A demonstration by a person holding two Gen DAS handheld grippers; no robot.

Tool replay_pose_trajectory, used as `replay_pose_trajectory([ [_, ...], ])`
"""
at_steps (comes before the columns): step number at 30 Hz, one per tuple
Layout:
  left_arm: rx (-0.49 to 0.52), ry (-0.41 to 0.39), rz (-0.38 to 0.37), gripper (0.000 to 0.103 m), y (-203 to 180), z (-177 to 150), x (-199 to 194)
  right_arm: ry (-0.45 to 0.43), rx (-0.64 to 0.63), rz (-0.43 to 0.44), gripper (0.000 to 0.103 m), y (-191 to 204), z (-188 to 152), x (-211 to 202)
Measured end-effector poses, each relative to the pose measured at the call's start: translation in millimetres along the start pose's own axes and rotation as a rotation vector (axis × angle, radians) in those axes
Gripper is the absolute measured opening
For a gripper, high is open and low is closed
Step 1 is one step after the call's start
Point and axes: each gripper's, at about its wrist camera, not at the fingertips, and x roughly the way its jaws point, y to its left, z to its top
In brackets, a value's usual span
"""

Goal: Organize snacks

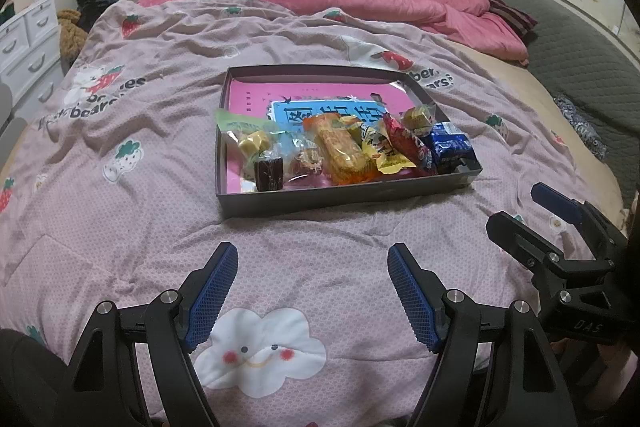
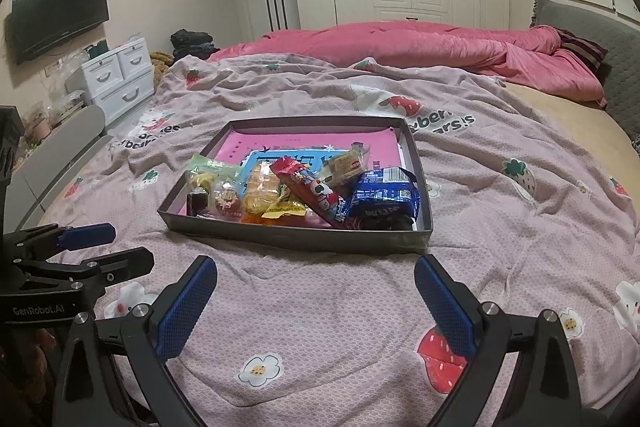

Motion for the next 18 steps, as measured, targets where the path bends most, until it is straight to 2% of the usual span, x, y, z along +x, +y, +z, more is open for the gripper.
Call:
replay_pose_trajectory([
  [18, -0.002, -0.003, 0.027, 0.079, 1.7, -0.2, -1.8, -0.001, 0.000, -0.001, 0.100, -0.2, 0.0, -0.3],
])
